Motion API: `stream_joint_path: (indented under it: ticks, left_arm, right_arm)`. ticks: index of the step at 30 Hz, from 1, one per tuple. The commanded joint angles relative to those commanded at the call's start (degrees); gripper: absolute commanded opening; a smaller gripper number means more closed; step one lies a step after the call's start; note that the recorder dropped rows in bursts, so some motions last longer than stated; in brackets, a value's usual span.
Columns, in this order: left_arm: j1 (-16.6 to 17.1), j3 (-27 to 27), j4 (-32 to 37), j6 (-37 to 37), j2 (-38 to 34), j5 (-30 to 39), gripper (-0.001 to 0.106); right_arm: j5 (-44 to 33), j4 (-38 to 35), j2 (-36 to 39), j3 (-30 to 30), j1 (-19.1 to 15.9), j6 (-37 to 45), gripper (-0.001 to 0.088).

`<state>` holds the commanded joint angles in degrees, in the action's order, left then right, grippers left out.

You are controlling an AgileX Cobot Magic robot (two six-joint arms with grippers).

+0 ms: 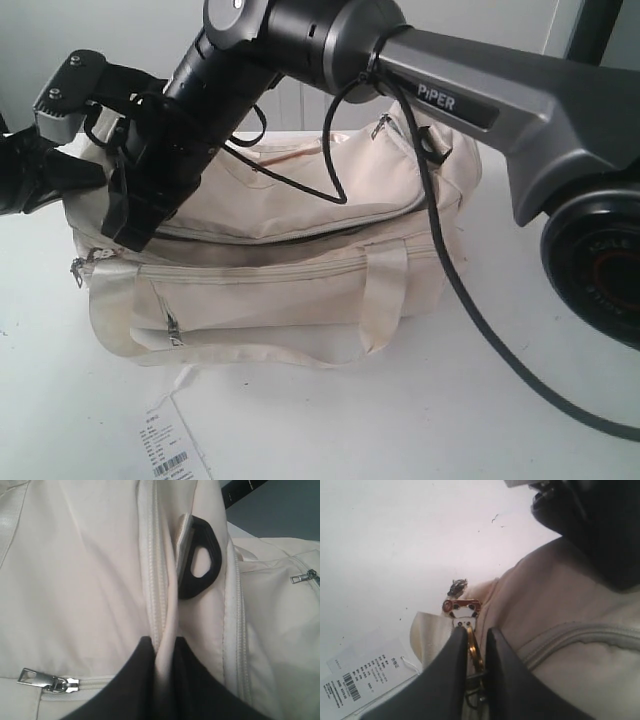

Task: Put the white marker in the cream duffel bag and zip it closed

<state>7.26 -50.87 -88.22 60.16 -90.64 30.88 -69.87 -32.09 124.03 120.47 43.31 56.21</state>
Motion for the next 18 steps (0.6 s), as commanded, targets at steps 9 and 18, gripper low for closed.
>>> stream_joint_path:
  ticks: [9, 18]
  left_arm:
    - [0.0, 0.0, 0.0, 0.0, 0.0, -0.4, 0.000]
    - [0.0, 0.0, 0.0, 0.0, 0.0, -0.7, 0.000]
  right_arm:
    - [-0.1, 5.0, -0.1, 0.0, 0.0, -4.5, 0.0000]
    - [-0.1, 5.8, -0.6, 0.0, 0.0, -7.4, 0.0000]
